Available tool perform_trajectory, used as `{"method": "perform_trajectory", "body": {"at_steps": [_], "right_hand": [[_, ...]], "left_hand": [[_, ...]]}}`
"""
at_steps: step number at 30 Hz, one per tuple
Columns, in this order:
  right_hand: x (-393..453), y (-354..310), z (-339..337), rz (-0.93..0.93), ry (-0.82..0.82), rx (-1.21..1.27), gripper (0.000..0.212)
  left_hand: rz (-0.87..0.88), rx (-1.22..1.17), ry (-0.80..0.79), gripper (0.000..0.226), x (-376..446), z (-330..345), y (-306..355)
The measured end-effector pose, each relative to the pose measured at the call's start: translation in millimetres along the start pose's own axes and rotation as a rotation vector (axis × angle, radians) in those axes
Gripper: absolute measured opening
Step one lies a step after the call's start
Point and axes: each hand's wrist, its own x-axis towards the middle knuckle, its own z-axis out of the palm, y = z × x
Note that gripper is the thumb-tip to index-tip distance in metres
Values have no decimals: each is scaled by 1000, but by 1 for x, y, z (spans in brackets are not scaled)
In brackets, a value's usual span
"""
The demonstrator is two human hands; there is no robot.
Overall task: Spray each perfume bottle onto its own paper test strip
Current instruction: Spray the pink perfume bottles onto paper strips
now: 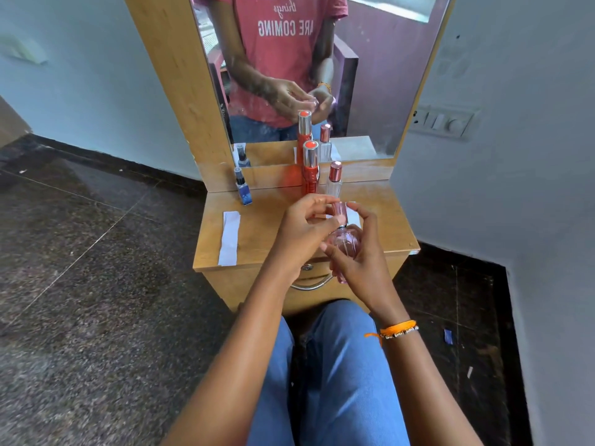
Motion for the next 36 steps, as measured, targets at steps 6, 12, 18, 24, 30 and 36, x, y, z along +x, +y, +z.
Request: {"method": "perform_trajectory", "body": {"at_steps": [6,12,18,24,30,36], "right_hand": [[-2,-4,-2,-78,-13,-39,55],[1,-15,-2,-133,149,25,26],[5,-19,0,-153,175,11,27],[14,-31,-11,-120,187,203,13],[16,-32,-16,-63,239,121,31],[7,-24,-26,61,87,1,59]], "left_hand": [[-18,124,-92,26,-4,-7,2],[-249,-26,-383,31,-17,-18,-7],[-233,-100,-322,34,-21,-1,-11],[-138,-21,-216,24,-23,1,-15],[-80,56,-174,26,-24,7,-16],[-43,116,-104,24,-19,5,-20]]}}
